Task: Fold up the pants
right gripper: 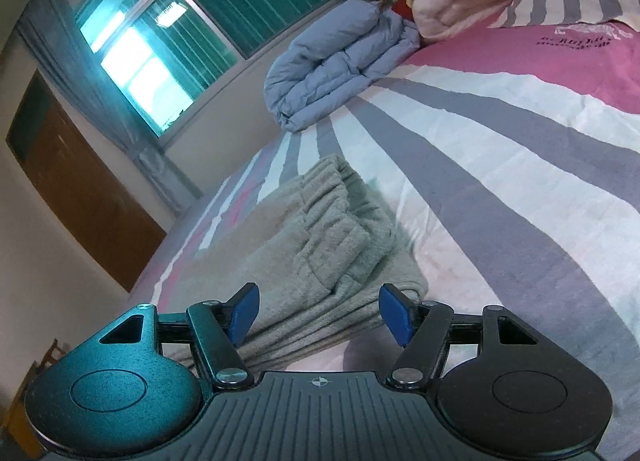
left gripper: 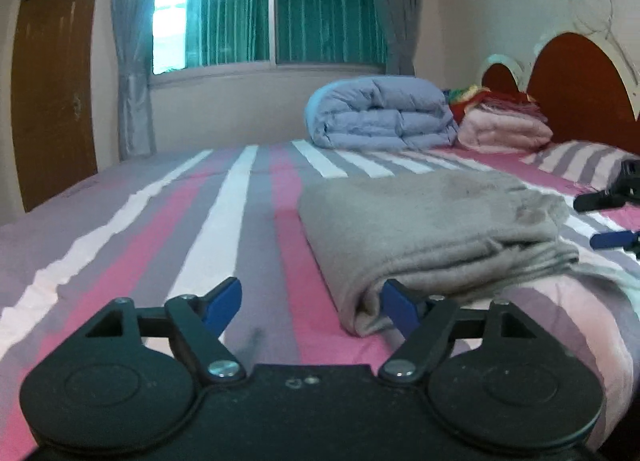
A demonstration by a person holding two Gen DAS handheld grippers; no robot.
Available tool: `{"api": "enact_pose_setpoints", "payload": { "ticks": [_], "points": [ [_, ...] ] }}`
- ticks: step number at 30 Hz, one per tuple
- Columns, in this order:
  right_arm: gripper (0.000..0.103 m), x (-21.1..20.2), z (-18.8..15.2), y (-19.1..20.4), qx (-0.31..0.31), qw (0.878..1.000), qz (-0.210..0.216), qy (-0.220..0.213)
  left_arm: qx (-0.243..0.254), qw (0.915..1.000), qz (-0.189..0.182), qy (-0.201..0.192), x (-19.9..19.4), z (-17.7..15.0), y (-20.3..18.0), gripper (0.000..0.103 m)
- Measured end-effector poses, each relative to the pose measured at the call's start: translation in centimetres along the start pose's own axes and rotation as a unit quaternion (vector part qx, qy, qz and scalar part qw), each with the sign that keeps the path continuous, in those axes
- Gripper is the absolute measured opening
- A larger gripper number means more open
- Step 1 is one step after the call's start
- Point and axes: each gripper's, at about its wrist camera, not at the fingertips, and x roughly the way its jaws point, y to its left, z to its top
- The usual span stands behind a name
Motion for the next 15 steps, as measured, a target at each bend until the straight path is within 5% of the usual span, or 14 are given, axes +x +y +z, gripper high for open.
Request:
{"api": "enact_pose_setpoints", "payload": {
  "ticks": [10,12,14,15],
  "points": [
    [0.066,-0.6,0.0,-0.2,0.01,1.0,0.0,-0.005,-0.007,0.9995,0.028,0.013,3.2,-0.1,0.9,0.08],
    [0.066,-0.3,0.1,-0.2,0.012,1.0,0.005,0.0,-0.023,0.9994,0.024,0.013,2.9,-0.1,0.9,0.069],
    [0.066,-0.1,0.3,-0.1,0.004,1.0,0.018,0.003,0.018,0.9996,0.01,0.018,2.8,-0.4,-0.6,0.056],
    [0.066,0.1,0.4,-0.1,0.005,1.0,0.026,0.004,0.021,0.9995,0.008,0.021,2.8,-0.5,-0.8,0.059]
  ]
}}
